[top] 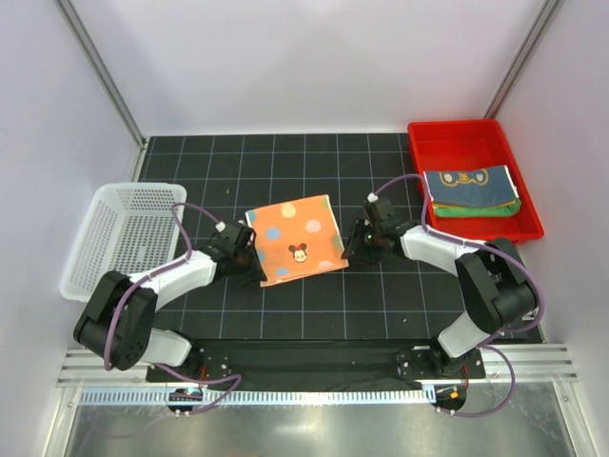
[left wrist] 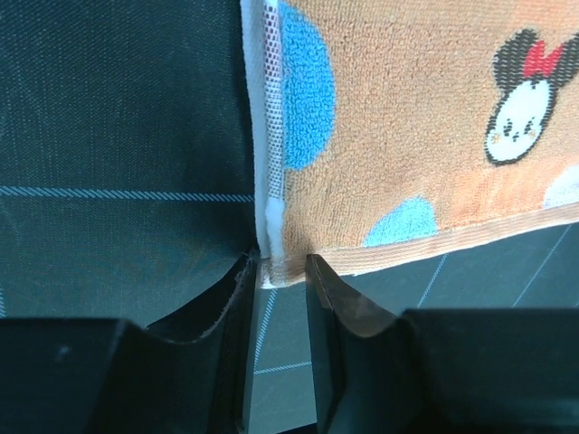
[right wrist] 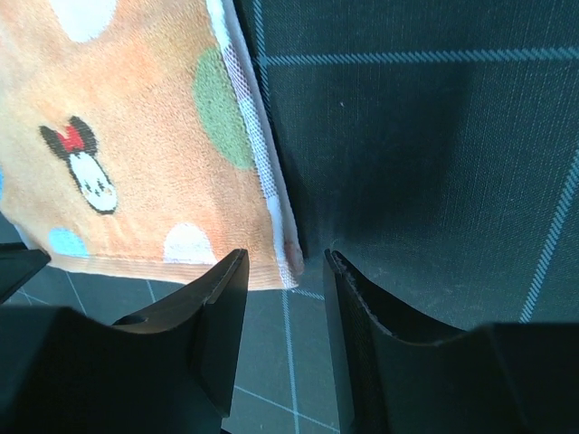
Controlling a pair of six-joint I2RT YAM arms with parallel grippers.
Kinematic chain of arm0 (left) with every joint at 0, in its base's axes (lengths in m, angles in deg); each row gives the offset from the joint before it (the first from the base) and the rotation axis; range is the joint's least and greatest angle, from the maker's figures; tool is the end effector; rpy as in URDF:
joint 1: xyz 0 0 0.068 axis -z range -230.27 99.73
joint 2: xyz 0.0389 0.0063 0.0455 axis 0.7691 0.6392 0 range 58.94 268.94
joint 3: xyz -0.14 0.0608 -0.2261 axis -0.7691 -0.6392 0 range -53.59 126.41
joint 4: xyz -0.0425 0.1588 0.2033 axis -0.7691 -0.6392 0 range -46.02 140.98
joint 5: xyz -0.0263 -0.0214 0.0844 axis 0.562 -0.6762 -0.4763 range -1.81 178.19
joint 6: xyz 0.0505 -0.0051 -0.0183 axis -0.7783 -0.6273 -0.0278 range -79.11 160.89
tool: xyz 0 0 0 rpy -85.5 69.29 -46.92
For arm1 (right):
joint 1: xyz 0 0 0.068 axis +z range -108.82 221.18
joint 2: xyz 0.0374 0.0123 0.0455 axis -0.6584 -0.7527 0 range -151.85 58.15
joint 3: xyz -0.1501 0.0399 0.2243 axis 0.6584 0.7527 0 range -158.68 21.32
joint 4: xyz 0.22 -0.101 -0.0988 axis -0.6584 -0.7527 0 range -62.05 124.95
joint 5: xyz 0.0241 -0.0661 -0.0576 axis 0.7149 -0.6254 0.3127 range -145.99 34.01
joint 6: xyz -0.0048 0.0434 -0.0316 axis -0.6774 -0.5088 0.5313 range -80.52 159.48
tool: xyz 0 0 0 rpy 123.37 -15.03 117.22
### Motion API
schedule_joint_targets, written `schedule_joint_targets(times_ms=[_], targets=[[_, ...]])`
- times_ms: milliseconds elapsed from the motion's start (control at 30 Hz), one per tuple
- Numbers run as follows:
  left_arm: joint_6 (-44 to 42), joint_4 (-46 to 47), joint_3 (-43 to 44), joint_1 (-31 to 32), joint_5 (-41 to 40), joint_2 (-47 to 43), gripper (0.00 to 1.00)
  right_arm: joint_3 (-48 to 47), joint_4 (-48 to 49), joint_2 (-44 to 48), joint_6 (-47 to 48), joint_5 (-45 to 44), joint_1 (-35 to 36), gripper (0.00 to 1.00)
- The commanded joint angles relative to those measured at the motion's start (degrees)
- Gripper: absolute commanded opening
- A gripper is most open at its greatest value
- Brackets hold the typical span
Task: Fold and stack the towels
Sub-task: Fold the towel
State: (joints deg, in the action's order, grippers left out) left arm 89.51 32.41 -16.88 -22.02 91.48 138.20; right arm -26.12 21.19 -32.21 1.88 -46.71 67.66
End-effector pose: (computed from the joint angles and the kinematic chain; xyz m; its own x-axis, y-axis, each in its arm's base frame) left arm 0.2147 -0.1177 0.1554 -0.8828 -0.3760 -0.2816 -0.2502 0.8837 -0.3957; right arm 0.2679 0.1399 0.1635 -0.9095 0.2197 -0.3529 0.0449 0.8959 0.4420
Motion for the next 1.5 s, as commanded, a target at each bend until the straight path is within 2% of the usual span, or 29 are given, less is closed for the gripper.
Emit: schedule_joint_targets(times_ms=[0, 33, 167, 333, 467, 733, 1133, 1367, 1400, 1433, 1467], targets=[[-1.60, -1.20, 1.61, 0.23, -2.24, 0.45, 0.28, 0.77, 2.33, 0.19, 0.78, -1.28, 0.59, 0.45], [-1.69, -1.38, 1.70, 0.23, -2.15, 0.63, 0.22, 1.29, 2.59, 0.28, 0.78, -1.37, 0.68, 0.45], [-2.21, -1.73, 2.31, 0.31, -1.71, 0.98, 0.13, 2.18, 3.56, 0.37, 0.78, -0.75, 0.68, 0.44], [-2.74, -3.05, 2.58, 0.31, -2.15, 1.16, 0.00, 3.23, 4.09, 0.19, 1.04, -1.10, 0.85, 0.38], [-2.74, -3.32, 2.23, 0.31, -1.62, 0.80, 0.00, 4.37, 4.88, -0.16, 1.57, -2.51, 0.85, 0.31], [-2.92, -2.97, 1.96, 0.31, 2.51, -0.34, 0.00, 5.25, 6.46, -0.86, 2.97, -3.74, 0.85, 0.01], [-1.51, -0.77, -2.25, 1.10, 5.41, -2.71, 0.00, 6.75, 4.71, 0.10, 3.33, -11.10, 0.94, 0.01], [-0.81, 1.77, -2.70, 2.42, 8.13, -2.19, 0.01, 6.13, 3.65, 1.07, 4.47, -11.74, 1.38, 0.01], [-0.55, 1.95, -2.61, 2.51, 8.75, -1.92, 0.13, 5.52, 3.30, 1.16, 4.73, -11.57, 1.47, 0.01], [-0.46, 1.87, -2.35, 2.69, 9.36, -1.83, 0.20, 5.08, 1.73, 1.16, 4.82, -11.65, 1.47, 0.02], [-0.20, 1.43, -1.73, 2.77, 10.15, -2.01, 0.24, 3.95, 0.76, 1.59, 5.00, -11.83, 1.47, 0.06]])
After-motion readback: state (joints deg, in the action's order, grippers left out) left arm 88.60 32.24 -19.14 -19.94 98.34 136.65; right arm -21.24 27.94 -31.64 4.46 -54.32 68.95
